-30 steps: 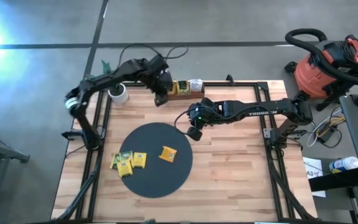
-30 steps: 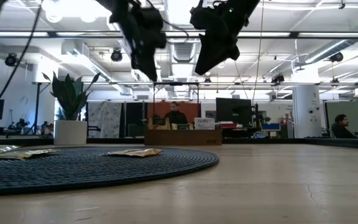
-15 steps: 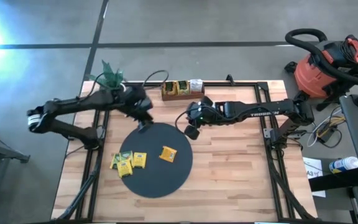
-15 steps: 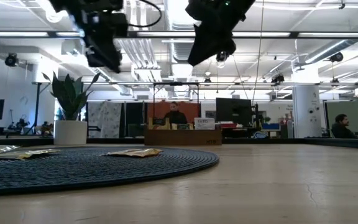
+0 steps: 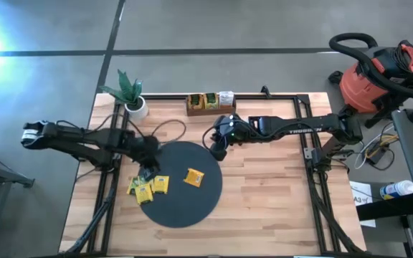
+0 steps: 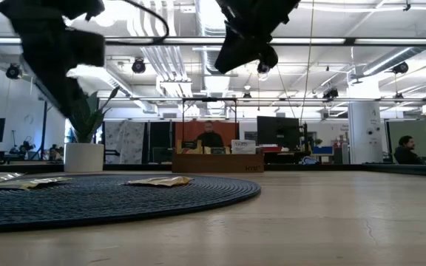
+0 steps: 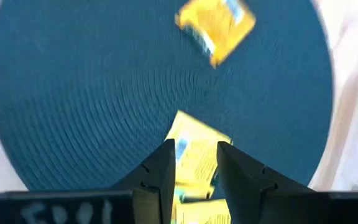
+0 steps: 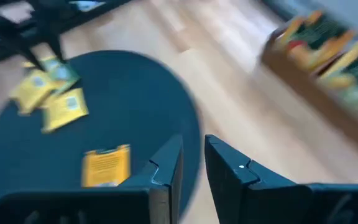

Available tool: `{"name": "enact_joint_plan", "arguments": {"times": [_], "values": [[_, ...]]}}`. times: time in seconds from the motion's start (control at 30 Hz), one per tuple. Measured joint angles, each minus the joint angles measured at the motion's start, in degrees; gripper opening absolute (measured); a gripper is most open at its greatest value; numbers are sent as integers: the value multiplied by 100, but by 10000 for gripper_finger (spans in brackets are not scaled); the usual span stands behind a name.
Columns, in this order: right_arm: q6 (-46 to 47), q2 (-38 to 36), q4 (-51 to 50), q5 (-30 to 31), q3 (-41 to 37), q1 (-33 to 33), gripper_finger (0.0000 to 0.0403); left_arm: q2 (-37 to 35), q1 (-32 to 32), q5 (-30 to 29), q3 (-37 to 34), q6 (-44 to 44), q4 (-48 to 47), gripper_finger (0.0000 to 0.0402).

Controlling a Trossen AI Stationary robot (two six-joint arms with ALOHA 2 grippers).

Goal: Pick & Place Tea
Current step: Put the orange tea bag into the left section of the wooden organizer

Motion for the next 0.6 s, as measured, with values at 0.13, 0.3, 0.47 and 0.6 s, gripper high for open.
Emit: {"name": "enact_joint_plan", "arguments": {"times": [0.13,0.3,0.47,0.6], "values": [[577,54,-19,-423,-8,92,73,52,-246,-20,-317,-182,132,112],[1175,196,-36,-429,-21,411,77,71,-287,-26,-440,-274,333,112],[1632,339,-30,-389,-23,789,71,92,-287,-34,-440,56,908,112],[1976,501,-24,-383,-84,961,68,218,-264,-39,-552,348,1756,112]]}}
